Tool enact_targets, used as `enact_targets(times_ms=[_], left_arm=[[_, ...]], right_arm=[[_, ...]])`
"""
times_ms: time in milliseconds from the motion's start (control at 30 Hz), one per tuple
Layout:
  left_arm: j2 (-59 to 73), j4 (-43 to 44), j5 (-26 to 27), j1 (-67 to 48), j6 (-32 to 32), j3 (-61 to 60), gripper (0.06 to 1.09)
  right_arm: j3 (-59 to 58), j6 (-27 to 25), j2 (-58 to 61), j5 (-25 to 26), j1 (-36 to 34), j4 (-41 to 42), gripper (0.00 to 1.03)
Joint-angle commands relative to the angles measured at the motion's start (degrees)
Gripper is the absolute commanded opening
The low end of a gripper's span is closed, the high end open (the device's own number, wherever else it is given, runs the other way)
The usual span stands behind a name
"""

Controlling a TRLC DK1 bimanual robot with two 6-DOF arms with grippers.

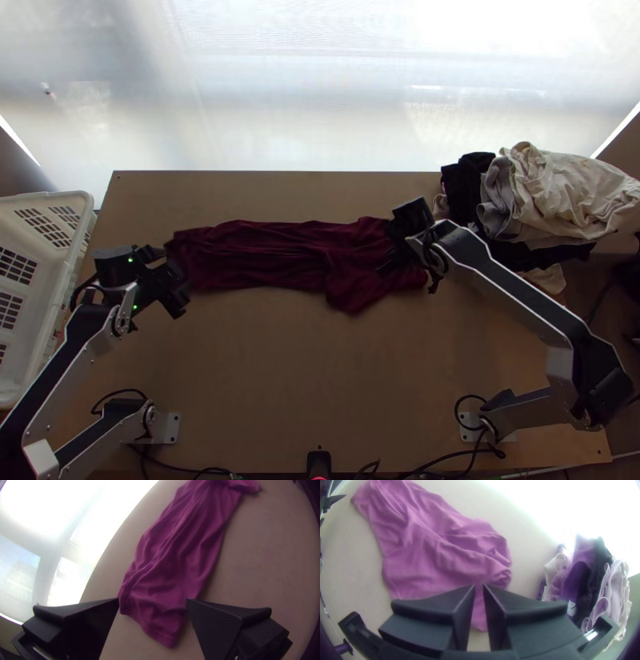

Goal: Fold the t-shirt

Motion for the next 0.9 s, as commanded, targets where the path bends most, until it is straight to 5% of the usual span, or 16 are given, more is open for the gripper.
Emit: enact_targets(times_ms=[0,233,867], left_arm=[[1.61,-1.17,1.28,-5.06,0.31,-2.56,1.01],[6.35,5.33,-0.30,-10.34,9.71,-7.84,1.01],[19.01,32.49,-4.43,-8.58,16.31,-11.70,1.01]], right_arm=[[-0.65,-0.90,0.99,0.82,5.98,3.06,0.03],[-0.73,-0.98,6.44,1.53,9.24,8.51,0.03],[-3.37,-0.63,11.98,2.58,8.01,18.35,0.03]])
